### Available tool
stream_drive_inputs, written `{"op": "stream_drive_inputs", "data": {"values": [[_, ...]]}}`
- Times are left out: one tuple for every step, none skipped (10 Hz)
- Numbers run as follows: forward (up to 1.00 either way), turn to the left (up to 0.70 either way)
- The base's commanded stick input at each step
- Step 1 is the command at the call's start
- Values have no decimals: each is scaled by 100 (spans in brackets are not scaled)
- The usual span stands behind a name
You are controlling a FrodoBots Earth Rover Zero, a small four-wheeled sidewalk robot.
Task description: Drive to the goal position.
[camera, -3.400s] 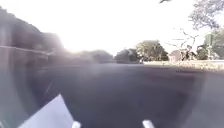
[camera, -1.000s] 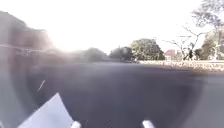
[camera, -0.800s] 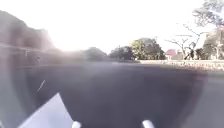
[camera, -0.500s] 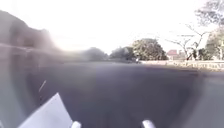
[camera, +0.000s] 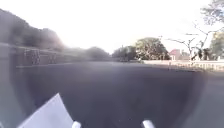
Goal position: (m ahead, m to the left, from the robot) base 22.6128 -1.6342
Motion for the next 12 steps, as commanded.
{"op": "stream_drive_inputs", "data": {"values": [[85, 0], [85, 0], [85, 0], [85, 0], [85, 0], [85, 0], [85, 0], [85, 0], [85, 0], [85, 0], [85, 0], [85, 0]]}}
